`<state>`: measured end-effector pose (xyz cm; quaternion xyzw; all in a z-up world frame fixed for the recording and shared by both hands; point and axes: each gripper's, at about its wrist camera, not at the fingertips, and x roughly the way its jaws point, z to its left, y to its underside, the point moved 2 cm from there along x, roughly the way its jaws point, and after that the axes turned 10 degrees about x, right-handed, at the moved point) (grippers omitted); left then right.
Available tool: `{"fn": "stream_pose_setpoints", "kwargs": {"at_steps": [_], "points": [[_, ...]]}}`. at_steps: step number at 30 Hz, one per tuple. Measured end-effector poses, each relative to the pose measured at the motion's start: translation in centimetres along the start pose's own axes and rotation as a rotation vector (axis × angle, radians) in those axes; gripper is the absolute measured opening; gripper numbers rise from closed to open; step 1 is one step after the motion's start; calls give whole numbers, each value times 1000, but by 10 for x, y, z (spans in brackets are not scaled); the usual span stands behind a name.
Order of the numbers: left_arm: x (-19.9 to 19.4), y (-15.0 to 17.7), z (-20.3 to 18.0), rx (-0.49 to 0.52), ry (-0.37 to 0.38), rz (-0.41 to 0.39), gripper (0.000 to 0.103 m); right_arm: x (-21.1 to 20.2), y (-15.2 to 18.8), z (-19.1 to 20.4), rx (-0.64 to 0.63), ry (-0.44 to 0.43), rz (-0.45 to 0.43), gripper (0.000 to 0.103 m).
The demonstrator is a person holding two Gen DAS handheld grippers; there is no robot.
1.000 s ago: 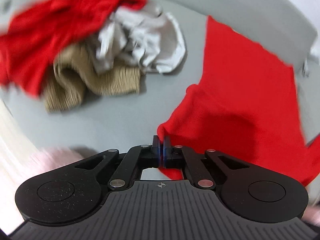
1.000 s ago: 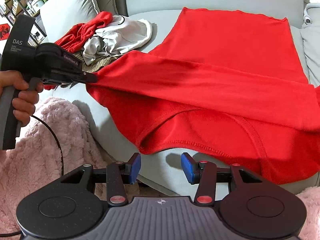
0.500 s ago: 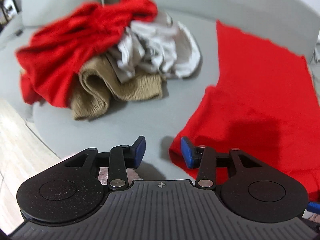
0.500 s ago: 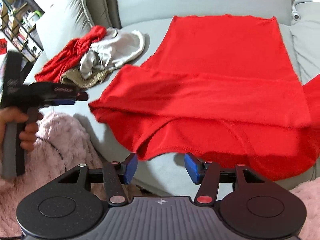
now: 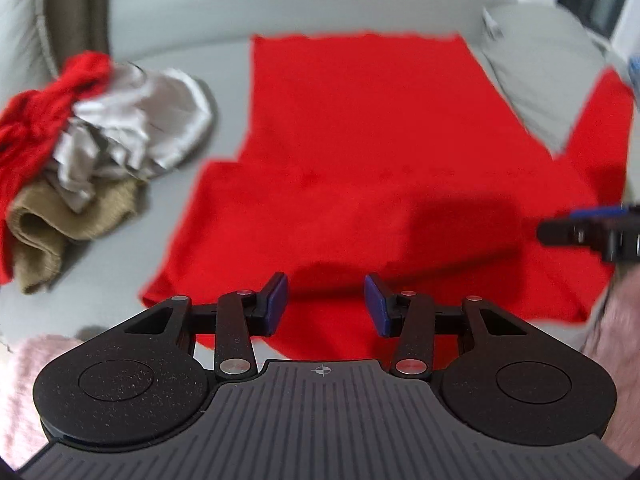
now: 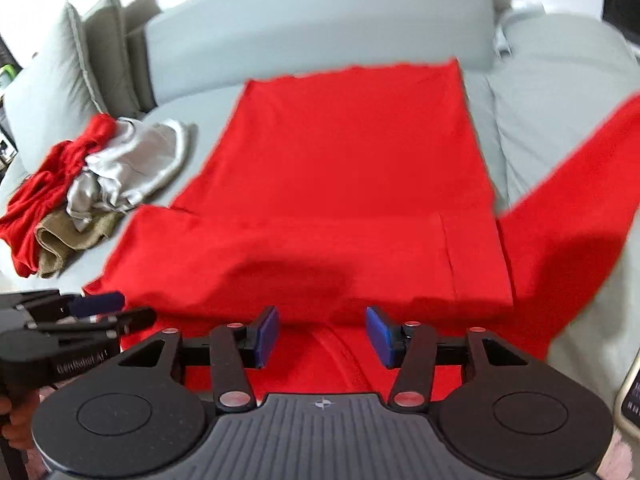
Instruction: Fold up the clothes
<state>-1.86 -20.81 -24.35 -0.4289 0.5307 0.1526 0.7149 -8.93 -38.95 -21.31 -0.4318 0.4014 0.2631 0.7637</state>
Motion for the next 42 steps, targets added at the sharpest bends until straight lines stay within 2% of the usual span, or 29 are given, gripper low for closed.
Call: {"fn": "stream_pose_setpoints", "kwargs": {"at_steps": [2,4,11,17,23,27,30,33,42], "points": [[6,4,0,-26,8,-7,49,13,7,-9,24,18,50,54],[5,1,0,-21,8,0,49,12,8,-10,42,21,40,54],[2,4,-1,-10,16,-5,49,-20,-1,-23,65,6,-75,54],[7,3,2,-13,11,1,50,-26,-36,-76,163,108,-148,54],[8,3,7,-34,32,4,50,-2,-50,-106,295,97,-109,53],[8,3,5,-32,26,6,50,17,-46,-108,278,92,-54,43],[9,3,5,-32,24,7,50,24,-44,-110,288,76,-21,22],[9,3,4,-31,23,7,50,21,-43,-102,246,82,-44,11],[9,4,2,-26,15,7,50,7,-46,-84,140,129,-128,8]]}}
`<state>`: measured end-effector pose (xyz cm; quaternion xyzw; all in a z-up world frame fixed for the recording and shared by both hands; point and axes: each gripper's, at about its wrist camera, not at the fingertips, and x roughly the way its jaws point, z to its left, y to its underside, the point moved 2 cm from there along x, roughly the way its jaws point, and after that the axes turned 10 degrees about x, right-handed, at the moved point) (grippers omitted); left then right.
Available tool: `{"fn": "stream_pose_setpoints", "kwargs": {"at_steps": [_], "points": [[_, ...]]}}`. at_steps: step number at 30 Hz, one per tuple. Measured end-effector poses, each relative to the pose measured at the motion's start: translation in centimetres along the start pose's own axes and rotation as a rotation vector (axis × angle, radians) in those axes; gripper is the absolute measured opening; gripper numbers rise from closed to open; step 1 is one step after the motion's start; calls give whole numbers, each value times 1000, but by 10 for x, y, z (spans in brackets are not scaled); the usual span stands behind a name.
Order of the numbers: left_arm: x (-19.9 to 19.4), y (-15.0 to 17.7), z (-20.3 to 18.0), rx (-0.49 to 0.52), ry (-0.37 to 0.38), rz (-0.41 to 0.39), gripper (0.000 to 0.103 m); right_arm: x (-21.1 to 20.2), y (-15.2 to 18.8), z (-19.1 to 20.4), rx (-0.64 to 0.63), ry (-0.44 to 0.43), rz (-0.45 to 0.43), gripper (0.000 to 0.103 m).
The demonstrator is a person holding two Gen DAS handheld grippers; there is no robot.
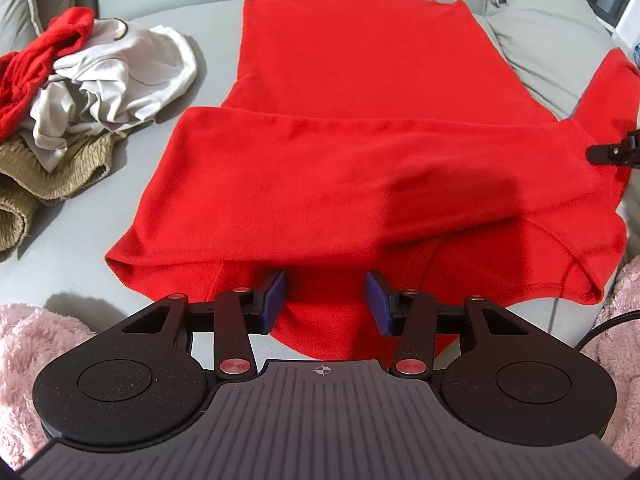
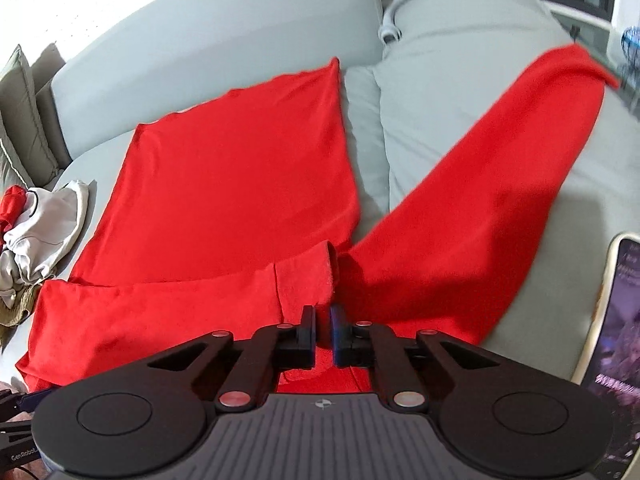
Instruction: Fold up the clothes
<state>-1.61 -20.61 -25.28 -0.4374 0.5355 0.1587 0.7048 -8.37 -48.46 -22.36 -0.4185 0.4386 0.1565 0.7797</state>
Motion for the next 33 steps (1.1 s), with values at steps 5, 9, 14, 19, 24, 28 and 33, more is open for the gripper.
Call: {"fn": "stream_pose_setpoints", "kwargs": {"at_steps": [5,9,14,19,24,28,33], "points": [[1,0,0,0,0,1,50,-15,-5,4,-77,75,-76,8],[1,0,0,1,-2,1,50,-29,-10,-3,-108,120,-122,8],[1,1,-1,3,-5,-1,50,-20,-13,-14,-110,175,-91,8],[-6,0,0,6,-9,-2,50,17,-2,-20,-143,242,13,10],[-50,3,29,-119,-56,-176,50,13,-5,-15,-189,249,17,32],[-60,-2,67,-232,-124,-229,53,-8,-3,-1,-237,217,-11,48],[-28,-7,110,-387,-121,-106,51,-20,4,34,-241,45,4,47]]}}
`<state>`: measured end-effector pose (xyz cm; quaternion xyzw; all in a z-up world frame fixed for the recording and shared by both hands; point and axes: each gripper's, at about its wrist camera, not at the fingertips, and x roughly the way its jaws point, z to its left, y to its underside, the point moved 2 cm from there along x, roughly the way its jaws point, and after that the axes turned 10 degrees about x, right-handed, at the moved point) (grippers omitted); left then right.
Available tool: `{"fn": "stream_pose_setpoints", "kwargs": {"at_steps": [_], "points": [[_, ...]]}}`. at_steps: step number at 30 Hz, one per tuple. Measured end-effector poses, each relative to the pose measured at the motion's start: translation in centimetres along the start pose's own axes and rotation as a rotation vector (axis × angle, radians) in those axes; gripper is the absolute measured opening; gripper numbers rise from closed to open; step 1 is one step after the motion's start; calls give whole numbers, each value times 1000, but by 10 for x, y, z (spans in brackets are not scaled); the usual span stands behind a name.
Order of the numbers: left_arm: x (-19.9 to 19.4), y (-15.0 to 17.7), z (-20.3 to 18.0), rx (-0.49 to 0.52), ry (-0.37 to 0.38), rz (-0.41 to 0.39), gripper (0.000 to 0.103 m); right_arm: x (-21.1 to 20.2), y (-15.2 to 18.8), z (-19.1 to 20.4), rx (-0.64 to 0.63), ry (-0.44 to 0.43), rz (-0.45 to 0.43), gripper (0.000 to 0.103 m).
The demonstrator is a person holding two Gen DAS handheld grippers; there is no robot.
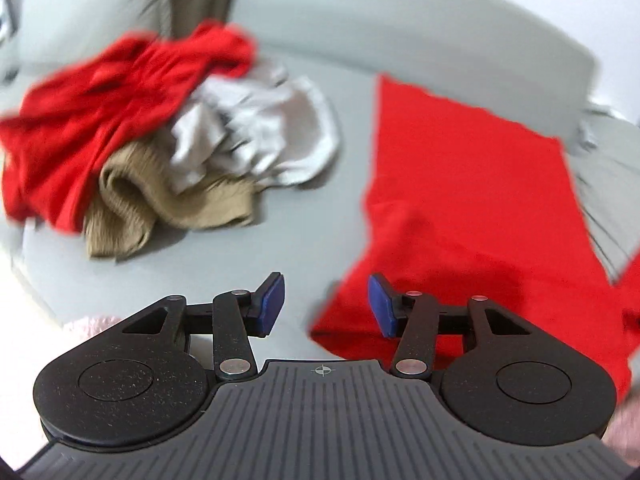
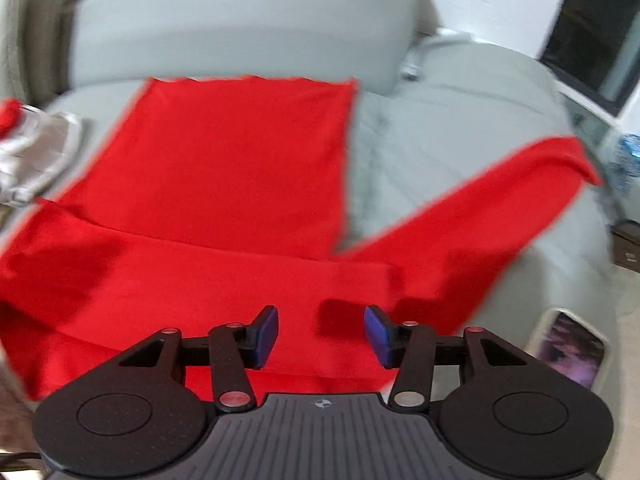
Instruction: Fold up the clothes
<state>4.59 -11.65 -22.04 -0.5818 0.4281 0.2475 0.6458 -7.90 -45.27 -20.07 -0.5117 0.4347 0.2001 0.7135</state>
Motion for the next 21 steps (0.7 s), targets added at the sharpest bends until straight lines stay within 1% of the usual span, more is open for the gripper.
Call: {"fn": "stream_pose_setpoints", "kwargs": {"at_steps": [1,4,6,7,9,10,12,13,14,15,17,18,20,21], "points": [[11,-1,3,-11,16,38,49,0,0,9,7,-56,11,47],[27,0,1,5,75,90,47,7,3,34,11,-173,44,44],[37,3,-5,40,129,125,41,14,7,53,-5,-211,67,43],[39,4,-6,48,140,128,40,23,10,62,-13,-219,89,42],[40,5,-8,69,160,124,32,37,15,71,-7,-215,137,42],[41,5,-7,73,174,126,31,43,18,74,-4,-207,156,42],[42,5,-5,67,195,132,28,49,22,77,-10,-197,157,43],[43,5,0,39,210,138,29,49,22,77,-14,-199,152,43],[41,5,6,3,216,135,31,48,22,77,-15,-202,150,43],[40,4,9,-16,216,128,43,46,23,77,-11,-207,152,43],[35,4,26,-104,217,76,59,47,22,72,11,-224,160,43],[35,3,28,-115,223,75,60,49,22,70,23,-231,162,43],[40,2,35,-159,288,98,62,51,22,67,52,-243,169,43],[43,2,35,-158,306,103,62,51,22,67,52,-242,171,43]]}}
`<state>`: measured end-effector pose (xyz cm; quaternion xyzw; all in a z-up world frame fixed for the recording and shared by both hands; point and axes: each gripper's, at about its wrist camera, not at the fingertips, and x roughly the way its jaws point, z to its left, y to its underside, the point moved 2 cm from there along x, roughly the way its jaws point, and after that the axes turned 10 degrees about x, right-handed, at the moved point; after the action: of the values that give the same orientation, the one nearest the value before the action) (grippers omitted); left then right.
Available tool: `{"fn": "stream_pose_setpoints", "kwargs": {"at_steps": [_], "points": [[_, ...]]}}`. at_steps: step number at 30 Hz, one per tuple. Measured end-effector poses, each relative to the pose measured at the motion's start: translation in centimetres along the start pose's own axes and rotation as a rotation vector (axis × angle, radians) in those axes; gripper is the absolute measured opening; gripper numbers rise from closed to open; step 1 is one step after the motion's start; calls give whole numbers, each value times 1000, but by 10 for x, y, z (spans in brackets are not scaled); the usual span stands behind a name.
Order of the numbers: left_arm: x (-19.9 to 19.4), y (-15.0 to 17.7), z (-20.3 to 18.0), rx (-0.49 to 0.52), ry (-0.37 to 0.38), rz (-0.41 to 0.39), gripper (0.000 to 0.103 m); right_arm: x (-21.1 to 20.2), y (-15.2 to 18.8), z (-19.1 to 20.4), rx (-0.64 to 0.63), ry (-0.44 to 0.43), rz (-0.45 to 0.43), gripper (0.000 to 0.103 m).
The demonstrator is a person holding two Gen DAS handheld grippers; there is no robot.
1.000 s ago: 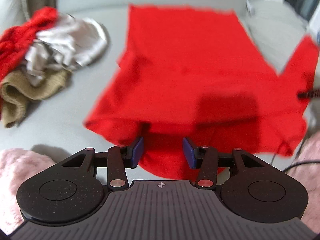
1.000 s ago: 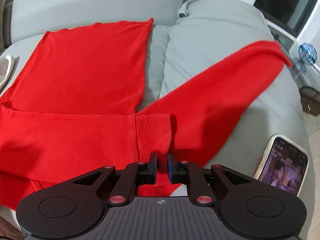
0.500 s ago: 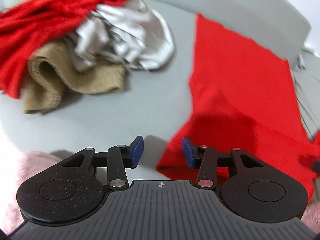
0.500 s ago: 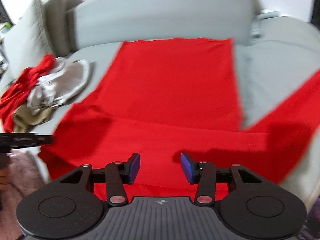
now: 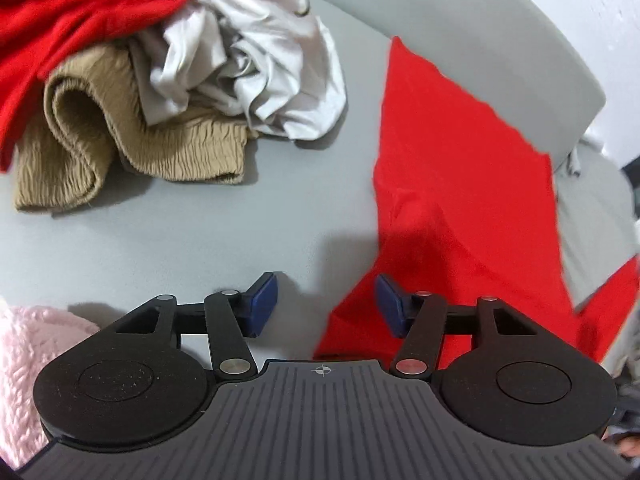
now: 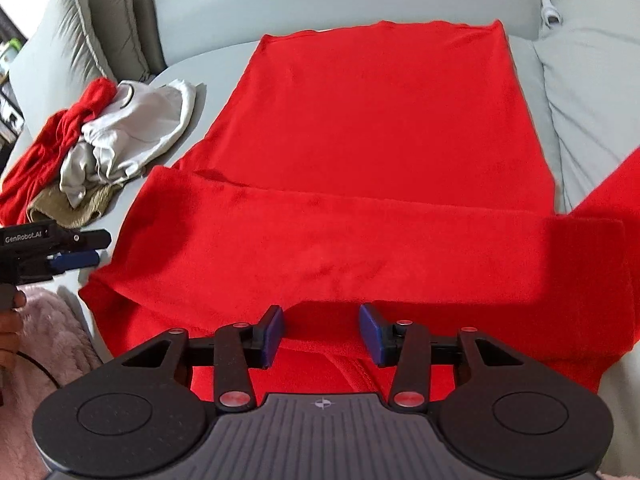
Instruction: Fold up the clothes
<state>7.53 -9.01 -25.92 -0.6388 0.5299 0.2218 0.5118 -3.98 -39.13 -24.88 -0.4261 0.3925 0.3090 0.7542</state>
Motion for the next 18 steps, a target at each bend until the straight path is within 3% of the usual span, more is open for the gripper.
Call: {"fn": "stream_pose_setpoints", "kwargs": {"at_steps": [7,9,10,11,13,16,18], "points": [[21,-3,-20,112,80,103,58,3,1,1,1,4,11,43],[24,-3,-25,128,86,127,41,3,1,0,4,1,10,43],[24,-4,-26,131,66,131,30,4,1,0,5,0,10,43],[19,-4,-27,123,44,116,8,4,1,0,5,-1,9,43],[9,-5,-30,109,1,83,7,3,1,-1,3,-2,9,43],[-13,5,-54,219,-106,9,6,4,1,0,-4,0,10,43],[-8,13,-63,268,-181,32,8,5,1,2,-12,2,12,43]]}}
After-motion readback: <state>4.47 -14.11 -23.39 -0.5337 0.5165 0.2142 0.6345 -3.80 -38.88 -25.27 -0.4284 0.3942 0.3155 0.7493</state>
